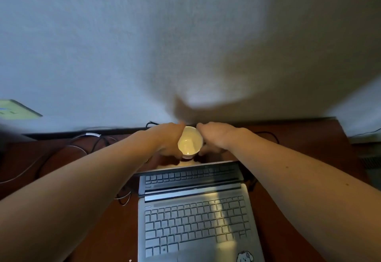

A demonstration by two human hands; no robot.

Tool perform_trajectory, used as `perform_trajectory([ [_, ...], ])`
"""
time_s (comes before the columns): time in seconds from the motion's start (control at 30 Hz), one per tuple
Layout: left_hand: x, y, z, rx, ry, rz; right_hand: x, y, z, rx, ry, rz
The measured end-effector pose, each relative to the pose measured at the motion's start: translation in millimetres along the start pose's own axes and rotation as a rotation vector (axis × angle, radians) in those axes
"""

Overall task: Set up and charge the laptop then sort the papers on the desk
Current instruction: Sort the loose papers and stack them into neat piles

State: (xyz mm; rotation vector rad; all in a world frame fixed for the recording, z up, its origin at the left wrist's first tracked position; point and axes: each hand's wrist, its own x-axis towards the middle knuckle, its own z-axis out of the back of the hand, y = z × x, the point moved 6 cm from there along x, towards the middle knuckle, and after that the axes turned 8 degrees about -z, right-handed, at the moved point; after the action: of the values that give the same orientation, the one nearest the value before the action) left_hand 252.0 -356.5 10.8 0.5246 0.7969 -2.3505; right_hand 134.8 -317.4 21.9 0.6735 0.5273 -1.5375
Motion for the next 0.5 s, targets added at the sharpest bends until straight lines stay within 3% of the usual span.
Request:
perform_trajectory([
  [0.2, -25, -22, 34, -0.323, -0.287, -0.008, -34, -39, 34, 0.368, -0.176, 0.101],
  [0.5, -5, -122, 87, -0.416, -0.527, -0.031, -92, -147, 63, 0.494, -0.447, 0.249],
])
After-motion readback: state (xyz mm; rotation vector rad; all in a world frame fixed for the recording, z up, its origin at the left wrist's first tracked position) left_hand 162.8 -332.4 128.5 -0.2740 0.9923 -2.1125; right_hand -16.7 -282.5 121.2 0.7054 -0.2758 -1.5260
